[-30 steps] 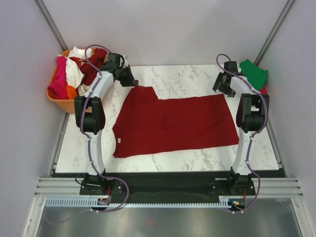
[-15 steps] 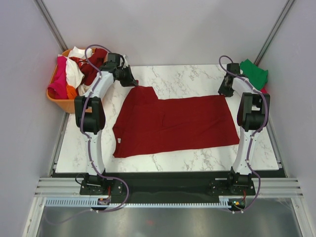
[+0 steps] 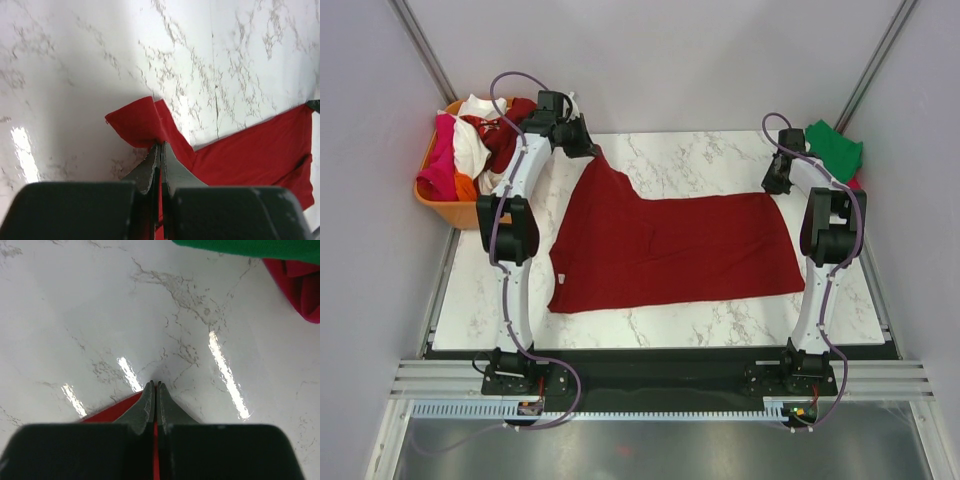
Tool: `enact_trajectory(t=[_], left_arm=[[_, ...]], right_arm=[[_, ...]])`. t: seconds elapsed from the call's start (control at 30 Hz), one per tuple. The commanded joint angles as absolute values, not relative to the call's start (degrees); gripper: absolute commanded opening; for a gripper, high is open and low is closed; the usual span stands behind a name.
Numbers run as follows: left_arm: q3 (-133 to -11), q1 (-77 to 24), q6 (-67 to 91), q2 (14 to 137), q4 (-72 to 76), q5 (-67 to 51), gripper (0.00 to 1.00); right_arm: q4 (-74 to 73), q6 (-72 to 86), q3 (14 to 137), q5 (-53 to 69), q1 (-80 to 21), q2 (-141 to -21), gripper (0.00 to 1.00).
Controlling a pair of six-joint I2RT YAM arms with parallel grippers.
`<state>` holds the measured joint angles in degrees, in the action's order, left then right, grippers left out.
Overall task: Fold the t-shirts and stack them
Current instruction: Fold the tshirt
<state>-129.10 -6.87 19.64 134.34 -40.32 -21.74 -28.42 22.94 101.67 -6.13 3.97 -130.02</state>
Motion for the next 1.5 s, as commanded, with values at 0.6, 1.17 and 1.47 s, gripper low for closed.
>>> enact_trajectory(t=[0.6,1.17,1.47], left_arm=[[-116.0,-7.2,11.0,119.4,-42.1,-23.6,0.02],[-82.4,-7.9,11.6,89.9,-41.9,-20.5,0.02],[-67.1,-7.8,14.2,73.1,-42.1,-17.8,0.02]], right_arm=[[-28.7,22.3,94.4,1.5,5.2,-115.9,0.00],[-27.9,22.8,70.3,2.2,5.2,-91.3,0.00],[-31.0,24.1,59.5,-5.0,5.2,-78.9,0.00]])
